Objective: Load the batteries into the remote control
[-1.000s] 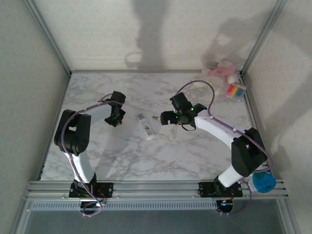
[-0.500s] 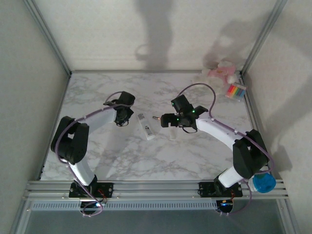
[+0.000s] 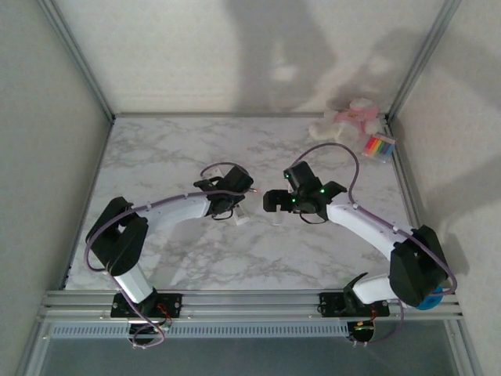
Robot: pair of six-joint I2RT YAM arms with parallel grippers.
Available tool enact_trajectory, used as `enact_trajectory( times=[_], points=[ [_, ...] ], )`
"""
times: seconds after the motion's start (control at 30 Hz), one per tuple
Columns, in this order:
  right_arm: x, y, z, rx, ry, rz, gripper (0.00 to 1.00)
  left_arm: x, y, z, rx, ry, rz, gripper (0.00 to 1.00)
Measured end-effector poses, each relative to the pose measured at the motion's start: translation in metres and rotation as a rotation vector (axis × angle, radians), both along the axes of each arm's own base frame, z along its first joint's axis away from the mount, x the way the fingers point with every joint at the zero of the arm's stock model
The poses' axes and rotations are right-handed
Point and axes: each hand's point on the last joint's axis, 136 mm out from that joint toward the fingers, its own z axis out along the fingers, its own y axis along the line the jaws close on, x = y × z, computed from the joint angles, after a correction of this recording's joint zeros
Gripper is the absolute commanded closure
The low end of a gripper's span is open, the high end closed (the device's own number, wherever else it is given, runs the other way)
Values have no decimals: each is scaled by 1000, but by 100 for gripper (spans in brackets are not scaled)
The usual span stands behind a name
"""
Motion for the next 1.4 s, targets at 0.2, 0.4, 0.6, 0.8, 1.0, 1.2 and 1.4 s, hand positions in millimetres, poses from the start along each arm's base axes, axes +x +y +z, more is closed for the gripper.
enact_trajectory(
  times=[0.2, 0.4, 0.6, 0.8, 1.0, 1.2, 1.4],
  points=[
    [-9, -6, 1, 14, -5, -5, 1, -4, -8, -6, 30, -26, -20, 86],
    [-17, -12, -3, 10, 2, -8, 1, -4, -16, -17, 68, -34, -46, 86],
    [-18, -13, -2, 13, -3, -8, 1, -3, -16, -26, 98, -32, -59, 86],
    [-18, -13, -3, 15, 2, -14, 1, -3, -15, -36, 130, -20, -70, 86],
    [-18, -13, -3, 18, 5, -20, 1, -2, -15, -41, 142, -16, -82, 85],
    [-18, -13, -3, 19, 6, -23, 1, -2, -15, -45, 155, -11, -95, 85],
    [-18, -13, -4, 19, 7, -23, 1, -3, -15, -48, 157, -8, -96, 85]
  ],
)
